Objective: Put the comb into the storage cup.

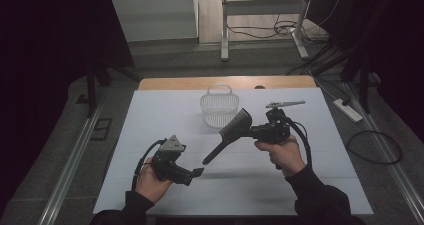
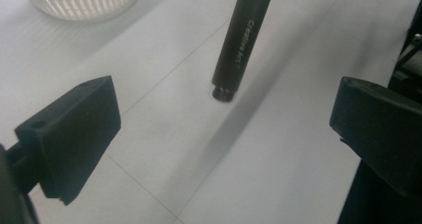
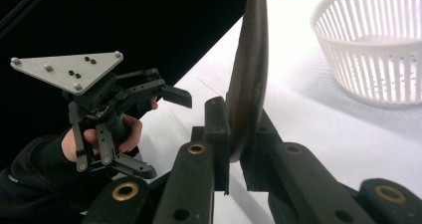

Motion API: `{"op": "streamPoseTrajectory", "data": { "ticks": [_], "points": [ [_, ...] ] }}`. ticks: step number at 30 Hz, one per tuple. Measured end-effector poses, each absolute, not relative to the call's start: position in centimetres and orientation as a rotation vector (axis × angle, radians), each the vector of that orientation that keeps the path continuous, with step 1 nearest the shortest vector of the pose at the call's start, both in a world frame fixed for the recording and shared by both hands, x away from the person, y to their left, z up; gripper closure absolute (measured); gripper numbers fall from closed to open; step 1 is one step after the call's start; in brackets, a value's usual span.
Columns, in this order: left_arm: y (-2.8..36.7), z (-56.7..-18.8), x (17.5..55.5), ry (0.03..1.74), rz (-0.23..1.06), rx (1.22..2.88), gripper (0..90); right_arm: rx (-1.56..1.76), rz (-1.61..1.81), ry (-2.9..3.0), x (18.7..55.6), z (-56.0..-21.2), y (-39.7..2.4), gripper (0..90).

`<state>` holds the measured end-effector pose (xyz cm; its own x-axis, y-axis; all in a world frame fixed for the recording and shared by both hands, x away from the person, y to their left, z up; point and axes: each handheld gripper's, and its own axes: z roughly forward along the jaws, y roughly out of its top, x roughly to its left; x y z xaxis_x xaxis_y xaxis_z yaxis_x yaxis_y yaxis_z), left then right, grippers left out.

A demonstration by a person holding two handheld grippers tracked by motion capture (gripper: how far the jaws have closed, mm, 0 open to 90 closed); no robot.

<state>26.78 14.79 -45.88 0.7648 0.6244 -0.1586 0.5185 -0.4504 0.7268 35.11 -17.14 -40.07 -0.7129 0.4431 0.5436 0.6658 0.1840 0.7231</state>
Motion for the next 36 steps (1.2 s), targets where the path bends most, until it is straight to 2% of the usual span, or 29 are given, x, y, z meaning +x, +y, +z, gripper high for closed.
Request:
{"op": "streamPoseTrajectory", "data": {
  "ticks": [6, 19, 36],
  "points": [
    [15.6, -45.9, 26.4, 0.845, 0.202, 2.153, 0.0, -1.079, -1.563, -2.248, 35.1, -39.7, -17.4, 83.5],
    [17.6, -45.9, 25.6, 0.885, 0.118, 2.079, 0.0, -1.101, -1.591, -2.276, 35.4, -39.0, -17.9, 83.5],
    [19.5, -45.6, 24.4, 0.933, 0.132, 2.015, 0.0, -1.159, -1.613, -2.271, 36.6, -38.5, -18.3, 83.5]
  ]
}}
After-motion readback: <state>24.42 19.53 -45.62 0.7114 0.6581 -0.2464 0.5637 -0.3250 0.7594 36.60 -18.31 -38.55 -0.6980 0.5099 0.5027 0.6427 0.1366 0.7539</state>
